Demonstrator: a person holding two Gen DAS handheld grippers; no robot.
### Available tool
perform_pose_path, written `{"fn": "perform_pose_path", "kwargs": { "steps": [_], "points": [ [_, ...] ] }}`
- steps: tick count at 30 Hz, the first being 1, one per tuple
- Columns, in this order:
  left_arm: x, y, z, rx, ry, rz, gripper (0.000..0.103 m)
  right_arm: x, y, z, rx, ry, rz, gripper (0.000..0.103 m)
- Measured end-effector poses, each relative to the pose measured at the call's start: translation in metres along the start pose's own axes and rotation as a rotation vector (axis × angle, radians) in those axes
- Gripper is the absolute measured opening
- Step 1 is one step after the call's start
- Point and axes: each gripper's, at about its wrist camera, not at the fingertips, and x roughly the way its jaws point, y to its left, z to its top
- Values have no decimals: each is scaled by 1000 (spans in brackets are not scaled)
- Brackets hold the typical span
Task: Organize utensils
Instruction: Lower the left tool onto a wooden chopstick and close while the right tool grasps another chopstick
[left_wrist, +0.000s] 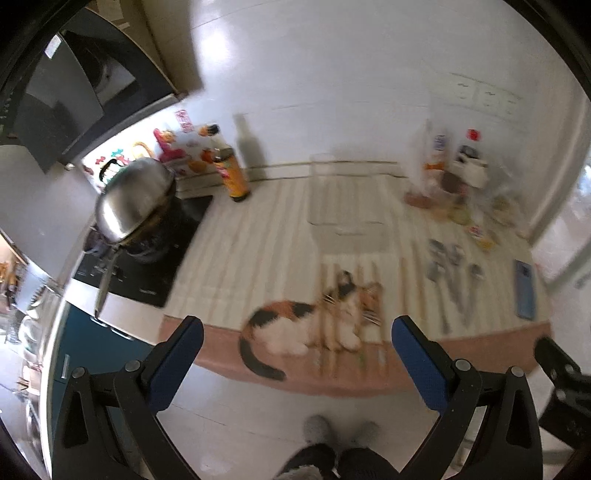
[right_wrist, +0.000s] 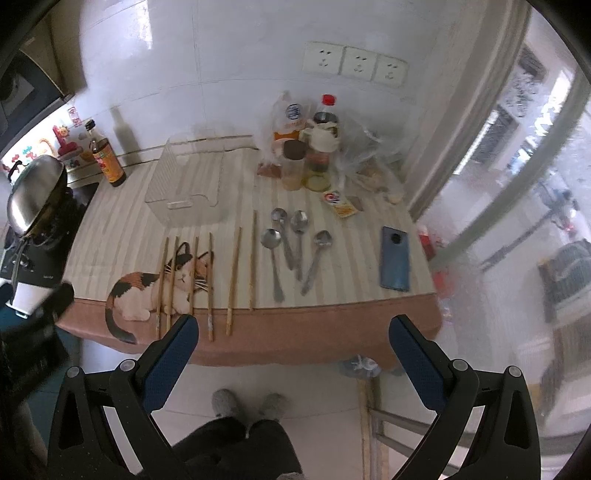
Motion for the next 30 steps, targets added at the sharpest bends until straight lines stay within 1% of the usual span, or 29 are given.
{"fn": "perform_pose_path", "kwargs": {
  "steps": [2, 5, 6, 7, 8, 9, 10, 11, 13, 14, 15, 16, 17, 19, 21, 24, 25, 27, 29, 30],
  "points": [
    [20, 3, 2, -10, 11, 31, 103, 23, 4, 5, -11, 11, 16, 103],
    [63, 9, 3, -32, 68, 50, 103, 64, 14, 12, -24, 40, 16, 102],
    [78, 10, 2, -35, 91, 48, 103, 82, 19, 14, -27, 58, 7, 99],
    [94, 11, 1, -35, 121, 50, 103, 97, 22, 15, -27, 79, 10, 92],
    [111, 12, 0, -35, 156, 49, 103, 112, 26, 17, -22, 101, 22, 87],
    [129, 13, -2, -38, 191, 39, 103, 129, 28, 18, -12, 129, 29, 76],
    [145, 12, -3, -36, 221, 33, 103, 147, 31, 19, -5, 160, 34, 71],
    [162, 12, -5, -32, 259, 23, 103, 160, 34, 20, 2, 179, 44, 63],
    [197, 10, -11, -26, 335, -12, 103, 191, 38, 21, 21, 224, 56, 53],
    [214, 8, -16, -22, 379, -40, 102, 204, 41, 21, 33, 249, 59, 51],
    [232, 5, -20, -16, 425, -71, 96, 215, 43, 19, 48, 269, 67, 47],
    [245, 0, -24, -12, 462, -96, 86, 226, 45, 19, 65, 292, 73, 46],
    [258, -5, -28, -7, 498, -125, 80, 233, 46, 18, 77, 313, 78, 45],
    [280, -13, -35, 3, 559, -168, 56, 250, 53, 17, 91, 351, 87, 43],
    [297, -21, -41, 13, 592, -192, 47, 264, 59, 14, 96, 383, 88, 41],
    [307, -30, -46, 24, 616, -209, 47, 282, 64, 11, 97, 417, 91, 32],
    [308, -32, -46, 22, 620, -220, 47, 287, 67, 10, 99, 428, 96, 30],
    [307, -37, -46, 29, 610, -217, 43, 296, 71, 9, 101, 439, 108, 28],
    [305, -38, -45, 40, 594, -208, 33, 304, 78, 10, 94, 443, 114, 28],
    [308, -37, -44, 37, 585, -208, 22, 308, 80, 11, 90, 444, 111, 28]
  ]
}}
